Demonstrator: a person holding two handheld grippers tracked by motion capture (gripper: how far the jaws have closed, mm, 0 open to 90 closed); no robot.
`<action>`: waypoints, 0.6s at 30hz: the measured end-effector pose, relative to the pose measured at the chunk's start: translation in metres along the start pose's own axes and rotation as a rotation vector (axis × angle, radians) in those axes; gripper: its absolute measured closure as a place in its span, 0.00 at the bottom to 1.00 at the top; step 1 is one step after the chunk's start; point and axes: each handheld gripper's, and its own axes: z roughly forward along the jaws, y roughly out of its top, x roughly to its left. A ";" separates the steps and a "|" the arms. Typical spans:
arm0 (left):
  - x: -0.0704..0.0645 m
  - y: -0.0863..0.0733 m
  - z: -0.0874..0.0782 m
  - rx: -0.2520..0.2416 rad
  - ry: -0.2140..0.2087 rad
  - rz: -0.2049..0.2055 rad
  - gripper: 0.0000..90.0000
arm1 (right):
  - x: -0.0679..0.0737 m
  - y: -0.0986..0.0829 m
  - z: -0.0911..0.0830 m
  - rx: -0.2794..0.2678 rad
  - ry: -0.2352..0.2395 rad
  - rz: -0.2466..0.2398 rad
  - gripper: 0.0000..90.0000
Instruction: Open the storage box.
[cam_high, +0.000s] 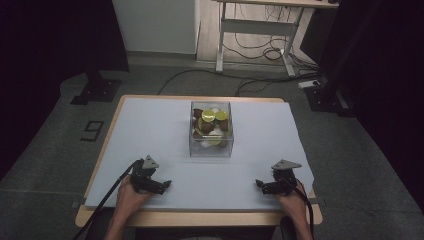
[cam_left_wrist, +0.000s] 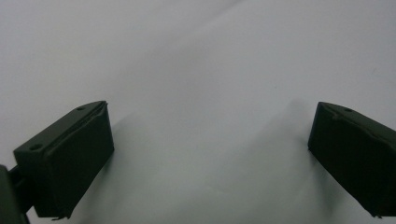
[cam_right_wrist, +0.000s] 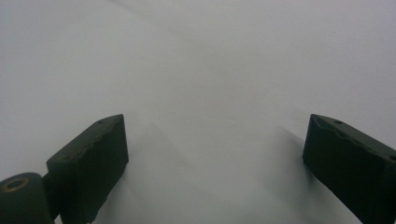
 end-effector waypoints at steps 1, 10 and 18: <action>0.000 0.000 0.000 0.000 0.000 -0.001 0.00 | 0.000 0.000 0.000 0.001 0.000 0.000 0.07; -0.003 0.000 -0.003 0.000 0.010 -0.003 0.03 | 0.002 0.005 0.002 0.038 0.000 -0.016 0.00; -0.003 0.005 -0.012 -0.054 -0.026 -0.033 0.05 | 0.005 0.012 -0.005 0.005 0.033 -0.003 0.00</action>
